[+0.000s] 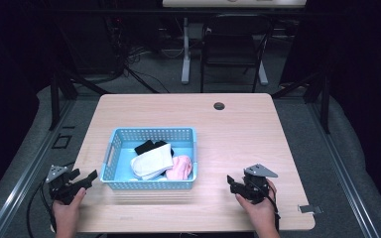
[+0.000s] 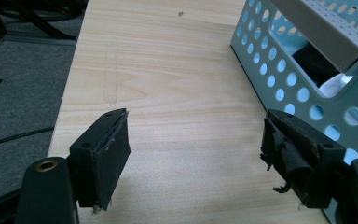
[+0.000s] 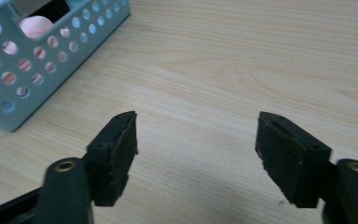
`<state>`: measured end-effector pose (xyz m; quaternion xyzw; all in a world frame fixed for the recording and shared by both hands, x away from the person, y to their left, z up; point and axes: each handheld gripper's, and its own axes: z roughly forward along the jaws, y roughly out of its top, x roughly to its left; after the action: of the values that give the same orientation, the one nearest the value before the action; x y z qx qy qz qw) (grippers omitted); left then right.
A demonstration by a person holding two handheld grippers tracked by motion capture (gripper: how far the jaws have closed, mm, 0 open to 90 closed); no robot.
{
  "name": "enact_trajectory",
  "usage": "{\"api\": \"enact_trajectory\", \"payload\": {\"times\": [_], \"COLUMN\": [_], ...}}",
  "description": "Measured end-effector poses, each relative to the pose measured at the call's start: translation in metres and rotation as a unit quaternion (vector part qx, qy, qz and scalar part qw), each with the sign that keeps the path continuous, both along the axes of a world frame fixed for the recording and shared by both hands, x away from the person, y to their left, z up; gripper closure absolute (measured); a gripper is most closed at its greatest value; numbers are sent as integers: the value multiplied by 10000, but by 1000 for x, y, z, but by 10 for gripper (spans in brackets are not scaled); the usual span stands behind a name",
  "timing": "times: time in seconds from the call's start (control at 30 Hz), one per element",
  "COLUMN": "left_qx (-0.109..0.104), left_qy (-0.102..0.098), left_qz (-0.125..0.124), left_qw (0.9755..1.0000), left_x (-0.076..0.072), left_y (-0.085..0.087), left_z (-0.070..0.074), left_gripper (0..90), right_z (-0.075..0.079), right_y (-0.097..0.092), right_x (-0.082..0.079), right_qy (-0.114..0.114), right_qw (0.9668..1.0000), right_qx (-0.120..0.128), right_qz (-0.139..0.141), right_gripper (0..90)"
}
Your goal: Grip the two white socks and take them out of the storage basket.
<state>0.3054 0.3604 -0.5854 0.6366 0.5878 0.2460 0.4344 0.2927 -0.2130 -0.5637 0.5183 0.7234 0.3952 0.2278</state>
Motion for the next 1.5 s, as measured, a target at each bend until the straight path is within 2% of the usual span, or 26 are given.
{"api": "enact_trajectory", "payload": {"times": [0.07, 0.13, 0.27, 0.43, 0.6, 0.73, 0.87, 0.9, 0.93, 1.0, 1.23, 1.3, 1.33, 1.43, 1.5], "left_qx": [-2, 7, 12, -5, -1, -4, -2, -1, -3, -7, -16, -8, 6, 21, 22], "left_qy": [9, 20, 17, 17, 2, 8, -2, 26, 25, 22, 22, 24, 26, 30, 33], "left_qz": [-4, -16, -23, -4, -7, -9, 6, -5, -4, -4, 27, 25, 22, 23, 17], "left_qw": [10000, 10000, 10000, 10000, 10000, 10000, 10000, 10000, 10000, 10000, 10000, 10000, 10000, 10000, 10000], "left_x": [0, 0, 0, -1, -1, -1, -1, -2, -2, -2, -2, -2, -2, -2, -2], "left_y": [0, 0, -1, 0, 0, 0, 0, 1, 1, 2, 2, 1, 1, 0, 0], "left_z": [0, 0, 0, 1, 1, 1, 0, 1, 1, 1, 1, 1, 1, 1, 1], "left_gripper": [234, 234, 234, 234, 234, 234, 234, 234, 234, 234, 234, 234, 234, 234, 234], "right_z": [2, 3, 6, 5, 4, 4, 8, 10, 11, 13, 28, 31, 37, 42, 46], "right_y": [1, 3, 7, 9, 8, 9, 12, 14, 15, 17, 23, 25, 27, 32, 34], "right_x": [0, -1, -4, -4, -4, -2, -3, -3, -3, -3, 5, 6, 8, 10, 11], "right_qy": [-13, -128, -263, -301, -281, -188, -243, -131, -113, -79, 249, 268, 307, 294, 363], "right_qw": [10000, 9998, 9992, 9983, 9982, 9987, 9985, 9984, 9985, 9986, 9983, 9982, 9974, 9971, 9960], "right_qx": [3, -46, -151, -385, -436, -342, -302, -298, -256, -251, -53, -53, -153, -159, -255], "right_qz": [80, 132, 268, 312, 311, 318, 376, 455, 478, 459, 525, 536, 631, 677, 772], "right_gripper": [211, 161, 126, 165, 239, 248, 263, 294, 310, 314, 334, 337, 342, 352, 371]}}
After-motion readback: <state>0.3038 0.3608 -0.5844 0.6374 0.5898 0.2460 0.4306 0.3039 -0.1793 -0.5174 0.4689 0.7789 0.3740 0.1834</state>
